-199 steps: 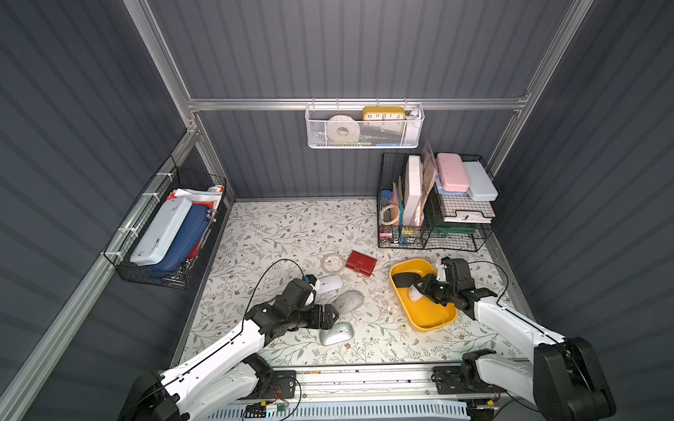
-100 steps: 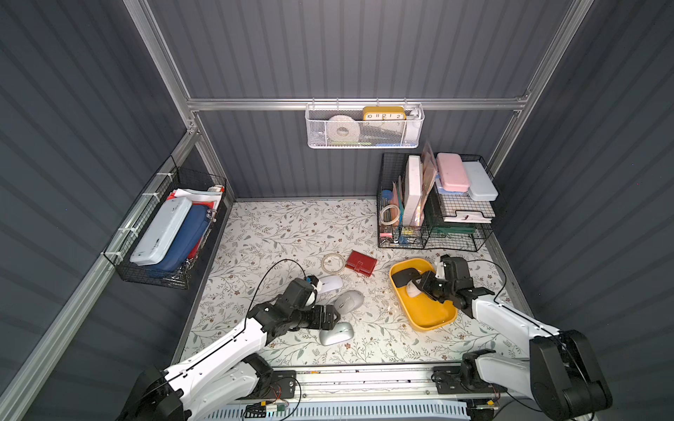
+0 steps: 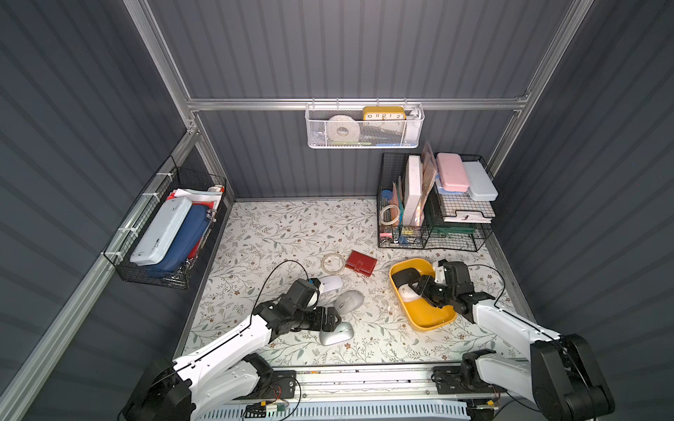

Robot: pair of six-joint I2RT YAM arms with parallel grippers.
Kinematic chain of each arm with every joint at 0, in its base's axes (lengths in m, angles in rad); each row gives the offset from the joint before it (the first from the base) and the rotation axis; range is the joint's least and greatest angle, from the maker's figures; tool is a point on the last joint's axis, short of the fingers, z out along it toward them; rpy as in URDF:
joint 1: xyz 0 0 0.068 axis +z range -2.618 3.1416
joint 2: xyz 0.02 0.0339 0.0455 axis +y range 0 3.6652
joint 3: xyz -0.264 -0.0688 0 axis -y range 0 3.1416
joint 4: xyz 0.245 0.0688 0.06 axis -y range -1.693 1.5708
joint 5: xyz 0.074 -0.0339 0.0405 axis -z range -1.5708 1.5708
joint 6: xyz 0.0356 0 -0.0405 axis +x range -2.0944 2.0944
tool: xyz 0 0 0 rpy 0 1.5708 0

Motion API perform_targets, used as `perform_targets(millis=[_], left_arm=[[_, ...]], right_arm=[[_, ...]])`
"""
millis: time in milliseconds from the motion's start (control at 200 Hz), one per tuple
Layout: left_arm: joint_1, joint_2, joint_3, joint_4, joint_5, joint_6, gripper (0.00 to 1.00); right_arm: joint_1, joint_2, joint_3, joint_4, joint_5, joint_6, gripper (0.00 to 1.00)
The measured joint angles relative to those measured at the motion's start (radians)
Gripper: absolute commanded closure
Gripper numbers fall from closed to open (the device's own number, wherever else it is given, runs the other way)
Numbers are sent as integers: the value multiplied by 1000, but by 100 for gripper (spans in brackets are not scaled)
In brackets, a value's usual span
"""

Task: Put the mouse in the storage box
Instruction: Place the mouse in the storage box, then pick up the mouse from the center of the board.

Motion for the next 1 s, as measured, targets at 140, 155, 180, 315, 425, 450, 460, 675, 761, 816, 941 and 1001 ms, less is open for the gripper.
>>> perform_targets(millis=[140,155,180,315,425,450,460,675,761,816,941,1001], left_arm=[[0,8,0,0,6,2,1],[0,8,0,0,8,2,0],[0,8,0,0,8,2,1],[0,8,0,0,16,2,0],[0,10,0,0,23,2,1],[0,11,0,0,24,2,1],[0,13,0,0,26,3,1],[0,56,0,5,42,8,1],[0,89,4,8,53,14,1],[0,118,8,12,63,20,1],[0,187,31,22,96,38,1],[-1,210,42,29,114,47,1]], right_arm=[[0,-5,0,-6,7,6,36],[0,-6,0,-9,9,6,35],[0,-11,0,-13,15,8,33],[0,-47,8,-60,56,-6,26],[0,-56,51,-126,88,-39,22],[0,-56,67,-144,99,-48,22],[0,-56,72,-148,101,-50,21],[0,-116,148,-233,185,-102,18],[0,-151,153,-266,211,-105,18],[0,-172,160,-291,225,-105,18],[0,-227,169,-320,247,-105,17],[0,-246,174,-325,256,-105,17]])
